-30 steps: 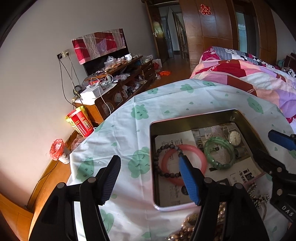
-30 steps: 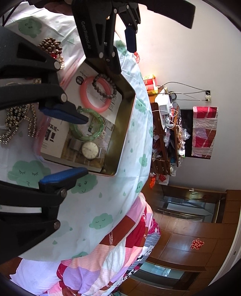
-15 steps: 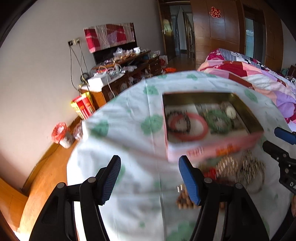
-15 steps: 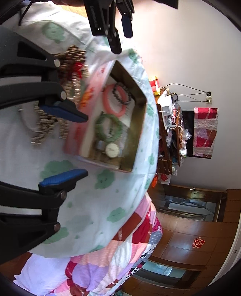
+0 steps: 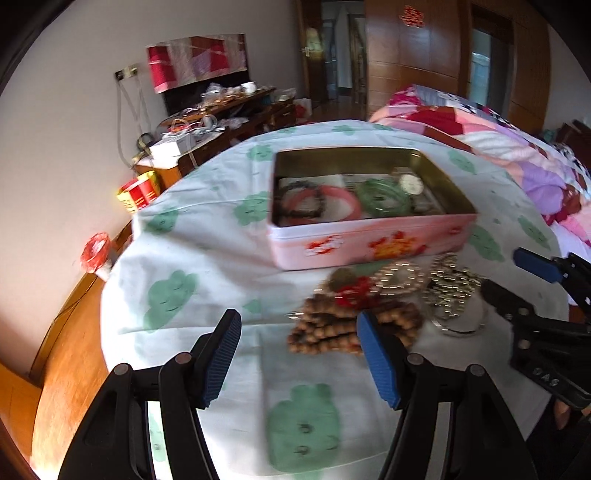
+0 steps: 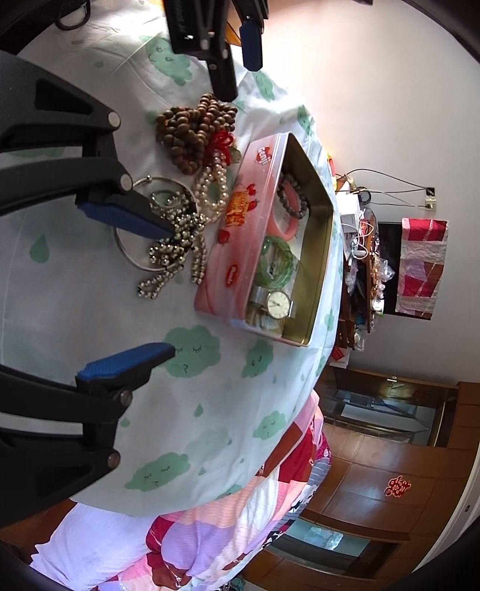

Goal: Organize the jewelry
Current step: 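Withdraw both open tools from the tin, then grasp the brown wooden bead strand with the left tool and lift it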

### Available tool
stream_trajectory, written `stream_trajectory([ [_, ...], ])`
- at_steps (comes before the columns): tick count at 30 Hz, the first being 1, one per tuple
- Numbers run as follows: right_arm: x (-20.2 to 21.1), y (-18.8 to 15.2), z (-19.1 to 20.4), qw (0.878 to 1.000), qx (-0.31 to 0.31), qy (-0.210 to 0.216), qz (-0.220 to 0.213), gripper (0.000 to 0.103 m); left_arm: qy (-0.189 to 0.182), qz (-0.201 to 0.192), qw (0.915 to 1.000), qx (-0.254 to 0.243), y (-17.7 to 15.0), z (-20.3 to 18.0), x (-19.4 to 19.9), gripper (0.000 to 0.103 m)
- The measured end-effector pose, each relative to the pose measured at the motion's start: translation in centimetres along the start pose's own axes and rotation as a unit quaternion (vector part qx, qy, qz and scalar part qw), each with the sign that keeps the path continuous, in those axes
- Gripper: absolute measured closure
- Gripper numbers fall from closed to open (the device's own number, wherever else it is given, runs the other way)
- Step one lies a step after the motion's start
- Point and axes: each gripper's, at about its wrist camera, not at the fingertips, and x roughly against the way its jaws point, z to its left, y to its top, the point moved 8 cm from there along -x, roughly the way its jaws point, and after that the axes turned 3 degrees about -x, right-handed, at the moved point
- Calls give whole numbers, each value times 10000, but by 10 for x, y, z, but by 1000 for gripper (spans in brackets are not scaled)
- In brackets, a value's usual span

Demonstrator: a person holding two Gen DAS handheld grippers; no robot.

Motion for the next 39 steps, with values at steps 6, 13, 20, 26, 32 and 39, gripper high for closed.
stream_trajectory([
  [6,-3,-5,-2,10000,-70,-43,28,38,16,124,9991,-393,-7,-21,-15,32],
  [13,-4,-6,-5,9999,-119,-53,26,36,161,352,9992,-84,-19,14,-21,29],
  [20,-6,-7,-6,9999,-103,-63,60,36,143,246,9996,57,-20,24,-24,30],
  [26,-8,-10,-4,9999,-103,-101,83,32,-297,220,9993,90,-18,15,-22,82],
  [32,-8,-10,-2,9999,-82,-86,75,32,-511,215,9983,200,-17,15,-21,96],
  [39,-6,-8,-5,9998,-178,-54,39,32,-309,-8,9993,216,-7,28,-8,96],
])
